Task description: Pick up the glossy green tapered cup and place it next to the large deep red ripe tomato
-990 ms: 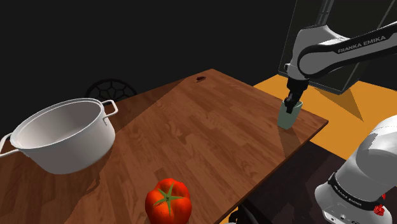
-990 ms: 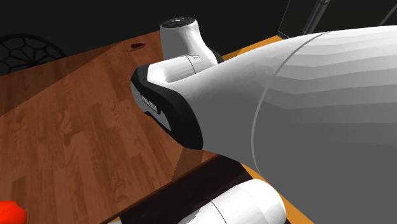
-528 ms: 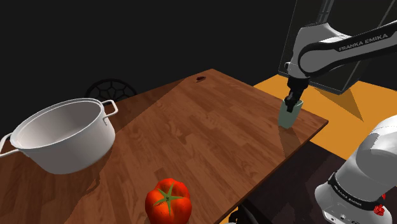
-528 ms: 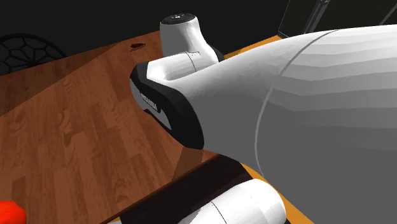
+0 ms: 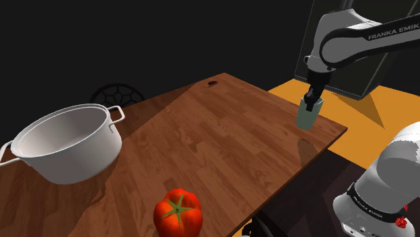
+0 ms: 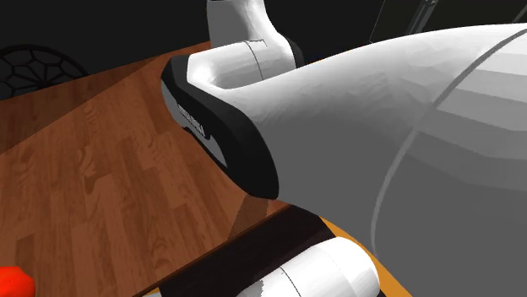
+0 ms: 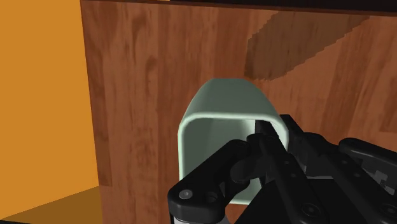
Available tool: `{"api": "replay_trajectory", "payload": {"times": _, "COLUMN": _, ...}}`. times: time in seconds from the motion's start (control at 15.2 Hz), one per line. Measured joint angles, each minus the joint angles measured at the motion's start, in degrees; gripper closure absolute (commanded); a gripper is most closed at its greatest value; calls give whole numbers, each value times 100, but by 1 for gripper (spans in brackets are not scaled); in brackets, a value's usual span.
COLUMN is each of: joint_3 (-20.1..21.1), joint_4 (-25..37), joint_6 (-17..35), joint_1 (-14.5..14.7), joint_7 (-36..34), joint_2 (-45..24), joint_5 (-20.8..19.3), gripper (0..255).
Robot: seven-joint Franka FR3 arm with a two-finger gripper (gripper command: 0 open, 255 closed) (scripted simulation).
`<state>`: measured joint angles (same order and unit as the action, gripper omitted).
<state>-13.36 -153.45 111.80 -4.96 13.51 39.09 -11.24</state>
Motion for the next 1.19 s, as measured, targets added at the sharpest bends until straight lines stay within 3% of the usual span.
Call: {"api": "replay_trajectory", "payload": {"times": 1.19, "joint_3": 197, "joint_4": 1267, "joint_6": -1468, "joint_1": 66, "joint_7": 61, "joint_2": 200, "joint_5": 177, "gripper": 255}}
